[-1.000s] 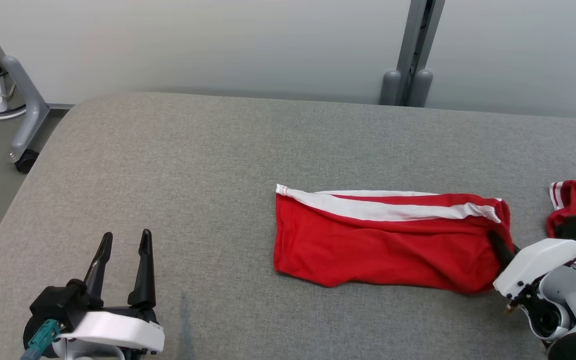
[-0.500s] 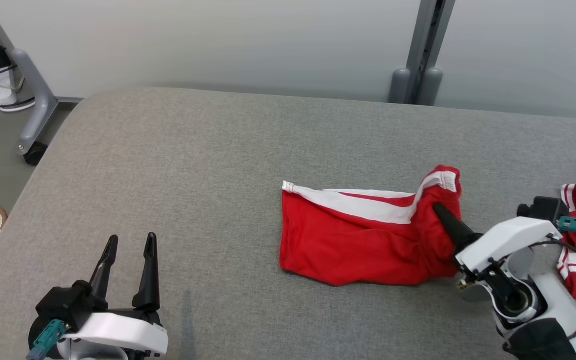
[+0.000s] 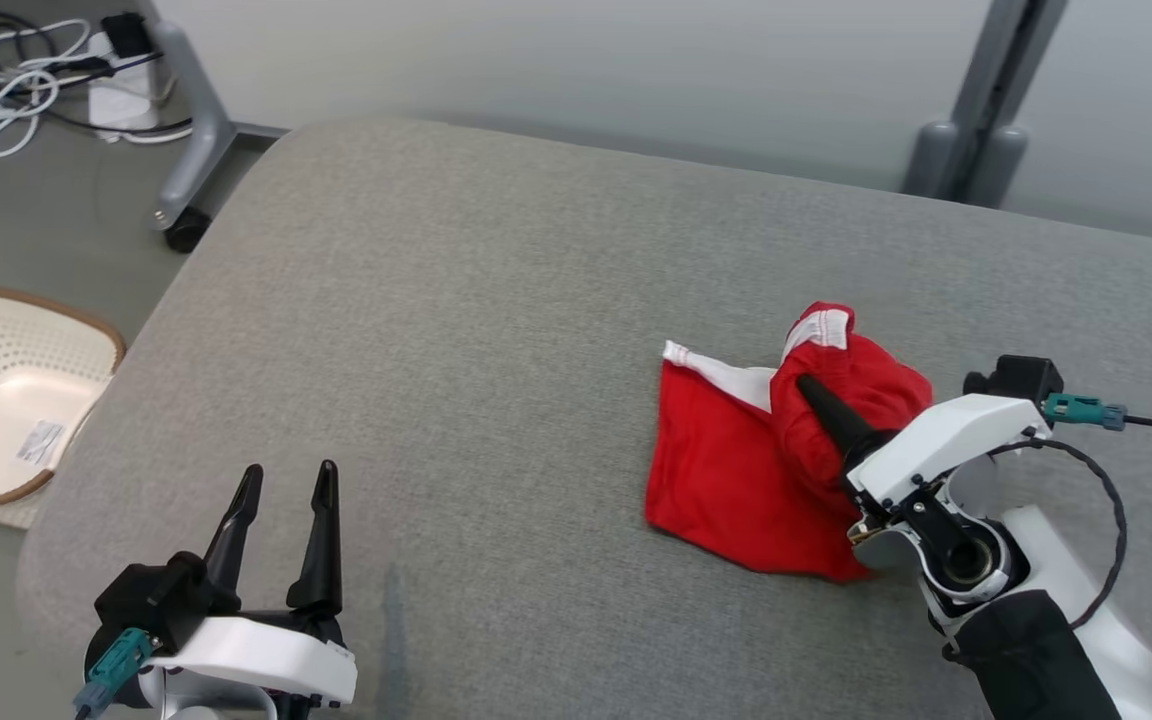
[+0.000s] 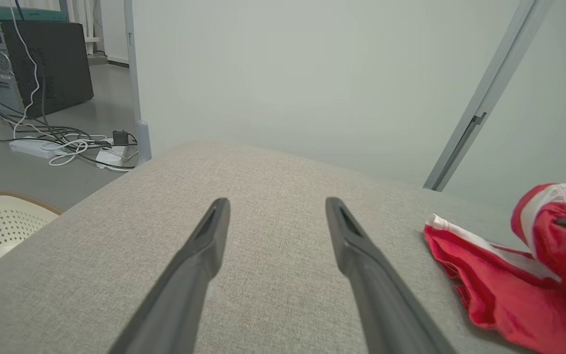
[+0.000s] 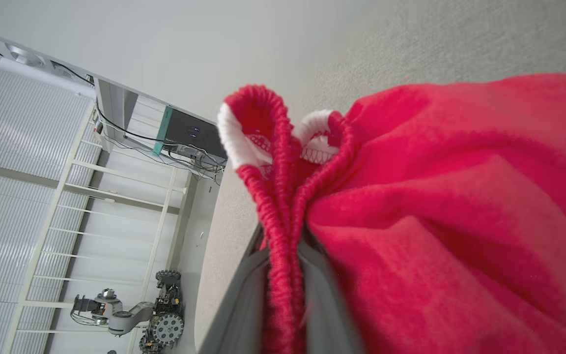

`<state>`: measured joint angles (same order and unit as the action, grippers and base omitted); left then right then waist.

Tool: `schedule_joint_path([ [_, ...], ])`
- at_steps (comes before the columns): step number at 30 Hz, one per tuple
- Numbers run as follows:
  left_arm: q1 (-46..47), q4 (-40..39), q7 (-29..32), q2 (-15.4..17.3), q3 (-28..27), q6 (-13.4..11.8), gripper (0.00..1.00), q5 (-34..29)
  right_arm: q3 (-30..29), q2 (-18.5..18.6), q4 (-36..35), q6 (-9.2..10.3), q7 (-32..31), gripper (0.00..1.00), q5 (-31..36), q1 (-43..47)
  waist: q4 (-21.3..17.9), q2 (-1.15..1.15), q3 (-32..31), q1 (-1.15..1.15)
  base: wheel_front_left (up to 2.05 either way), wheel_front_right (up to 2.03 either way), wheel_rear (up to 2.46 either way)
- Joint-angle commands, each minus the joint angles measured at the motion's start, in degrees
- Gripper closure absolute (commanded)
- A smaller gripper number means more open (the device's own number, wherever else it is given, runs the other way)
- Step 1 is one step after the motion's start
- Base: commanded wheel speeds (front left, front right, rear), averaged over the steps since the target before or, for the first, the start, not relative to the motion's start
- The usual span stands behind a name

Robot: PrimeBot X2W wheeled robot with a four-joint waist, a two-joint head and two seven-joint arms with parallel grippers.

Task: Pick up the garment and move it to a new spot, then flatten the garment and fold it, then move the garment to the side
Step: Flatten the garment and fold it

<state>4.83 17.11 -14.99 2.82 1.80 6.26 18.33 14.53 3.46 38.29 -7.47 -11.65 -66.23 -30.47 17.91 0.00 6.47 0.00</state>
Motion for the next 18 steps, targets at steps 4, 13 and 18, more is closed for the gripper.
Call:
schedule_joint_path([
  [4, 0.8, 0.0, -0.2, 0.2, 0.3, -0.4, 0.0, 0.7, 1.6, -0.3, 3.2, -0.05, 0.7, 1.0, 1.1, -1.9, 2.8, 0.0, 0.7, 0.0, 0.0, 0.0, 0.0],
  [13, 0.9, 0.0, -0.2, 0.2, 0.2, -0.7, 0.0, 0.7, 7.9, -0.4, 6.8, -0.05, 1.4, 0.53, -1.4, -4.0, 3.1, 0.0, 1.0, 0.0, 0.0, 0.0, 0.0],
  [18, 0.9, 0.0, -0.2, 0.2, -0.2, -0.8, 0.0, 0.5, 10.8, -0.4, 5.6, -0.05, 2.0, 0.0, -3.3, -4.1, 1.9, 0.0, 0.7, 0.0, 0.0, 0.0, 0.0],
])
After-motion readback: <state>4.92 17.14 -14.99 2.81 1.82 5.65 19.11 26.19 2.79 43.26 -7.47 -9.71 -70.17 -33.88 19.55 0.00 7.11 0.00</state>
